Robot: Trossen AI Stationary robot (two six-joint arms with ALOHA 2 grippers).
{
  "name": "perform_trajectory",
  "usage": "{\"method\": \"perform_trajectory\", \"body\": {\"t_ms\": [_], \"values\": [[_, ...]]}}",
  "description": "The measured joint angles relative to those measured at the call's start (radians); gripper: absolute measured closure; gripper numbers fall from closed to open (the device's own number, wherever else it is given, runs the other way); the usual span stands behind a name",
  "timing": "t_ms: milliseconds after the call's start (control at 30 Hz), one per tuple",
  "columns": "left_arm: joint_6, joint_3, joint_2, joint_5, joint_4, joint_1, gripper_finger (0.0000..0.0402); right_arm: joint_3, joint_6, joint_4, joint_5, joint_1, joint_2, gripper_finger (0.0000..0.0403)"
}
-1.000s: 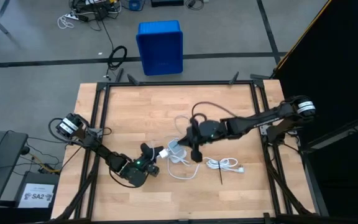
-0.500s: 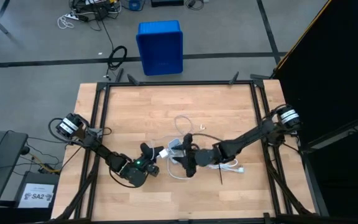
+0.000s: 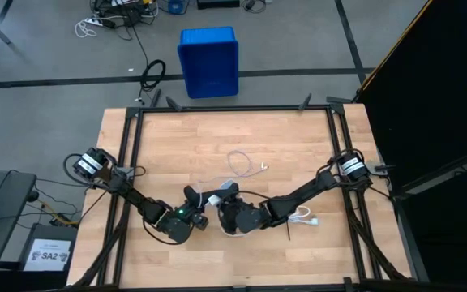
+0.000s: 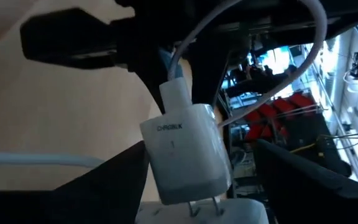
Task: Insert USB
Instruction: Insert the white charger adapter into the white outlet extension
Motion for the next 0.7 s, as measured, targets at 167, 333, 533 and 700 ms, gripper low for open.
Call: {"method": "perform_trajectory", "body": {"t_ms": [167, 333, 533, 700], "values": [[0.0, 0.0, 0.0, 0.002, 0.0, 0.0, 0.0402, 0.0, -0.002, -0.001, 0.004, 0.011, 0.0, 0.0183], [0.0, 0.0, 0.0, 0.002, 0.001, 0.0, 0.0402, 0.0, 0.02, -0.017, -0.005, 0.012, 0.0, 0.0241], [-0.001, 0.0, -0.001, -0.01, 0.003, 0.0, 0.0401, 0.001, 0.024, -0.012, -0.001, 0.012, -0.001, 0.0286], [0.01, 0.0, -0.002, -0.073, -0.006, -0.014, 0.0401, 0.001, 0.041, 0.006, 0.009, 0.012, -0.001, 0.0286]]}}
